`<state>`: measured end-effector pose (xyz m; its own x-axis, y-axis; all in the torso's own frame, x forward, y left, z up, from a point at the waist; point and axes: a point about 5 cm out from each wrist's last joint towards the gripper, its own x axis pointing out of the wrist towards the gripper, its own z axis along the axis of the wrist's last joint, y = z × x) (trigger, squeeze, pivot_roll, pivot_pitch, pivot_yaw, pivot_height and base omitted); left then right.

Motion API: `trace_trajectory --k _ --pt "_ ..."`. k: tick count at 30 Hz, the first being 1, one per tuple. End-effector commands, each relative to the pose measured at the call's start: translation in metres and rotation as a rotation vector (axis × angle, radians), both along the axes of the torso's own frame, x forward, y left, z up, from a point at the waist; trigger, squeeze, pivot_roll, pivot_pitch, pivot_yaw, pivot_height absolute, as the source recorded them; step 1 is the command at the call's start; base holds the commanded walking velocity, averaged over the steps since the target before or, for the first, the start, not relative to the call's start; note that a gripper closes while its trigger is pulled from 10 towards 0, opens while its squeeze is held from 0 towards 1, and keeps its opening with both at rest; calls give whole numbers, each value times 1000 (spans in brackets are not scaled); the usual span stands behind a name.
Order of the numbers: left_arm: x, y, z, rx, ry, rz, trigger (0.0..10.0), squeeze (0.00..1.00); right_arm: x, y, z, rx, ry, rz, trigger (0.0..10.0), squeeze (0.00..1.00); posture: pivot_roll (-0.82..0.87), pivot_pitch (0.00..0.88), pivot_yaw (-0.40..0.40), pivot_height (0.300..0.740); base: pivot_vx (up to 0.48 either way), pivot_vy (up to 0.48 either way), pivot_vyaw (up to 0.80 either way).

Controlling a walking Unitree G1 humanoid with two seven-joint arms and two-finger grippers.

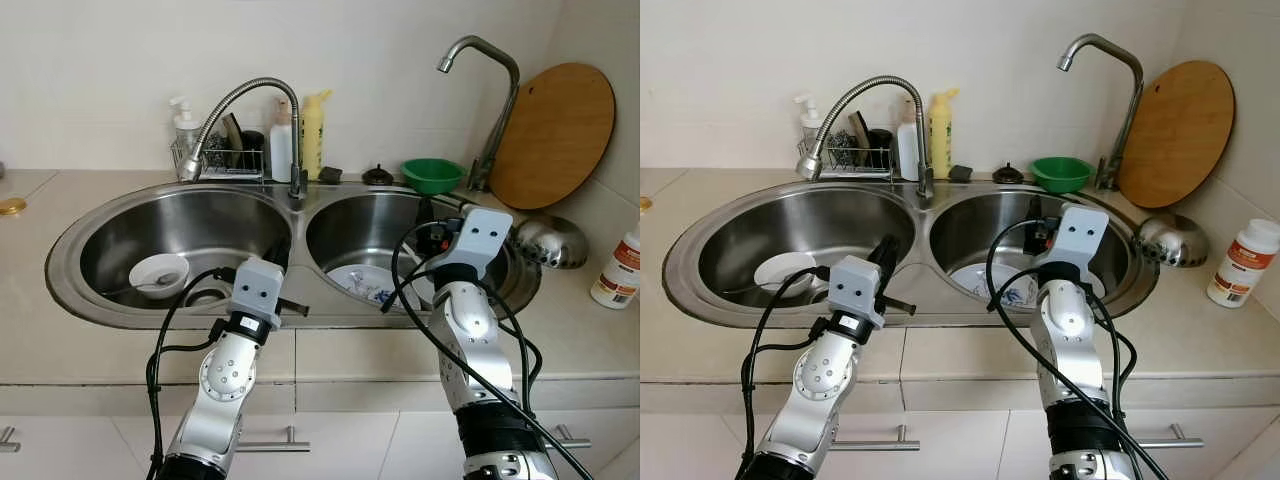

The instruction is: Kitchen organization

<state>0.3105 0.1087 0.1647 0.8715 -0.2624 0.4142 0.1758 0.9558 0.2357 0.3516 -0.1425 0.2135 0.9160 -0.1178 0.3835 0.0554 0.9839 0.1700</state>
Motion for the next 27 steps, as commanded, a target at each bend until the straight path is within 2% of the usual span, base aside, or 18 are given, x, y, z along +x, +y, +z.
trace_trajectory --k 1,27 --pt "-2 -2 8 -3 -39 -12 10000 0 -3 -1 5 14 -33 -2 10000 0 62 0 -18 740 -247 0 0" --pt "-2 -3 7 -1 -36 -16 10000 0 -6 0 4 10 -33 -1 10000 0 61 0 -21 740 -280 0 0"
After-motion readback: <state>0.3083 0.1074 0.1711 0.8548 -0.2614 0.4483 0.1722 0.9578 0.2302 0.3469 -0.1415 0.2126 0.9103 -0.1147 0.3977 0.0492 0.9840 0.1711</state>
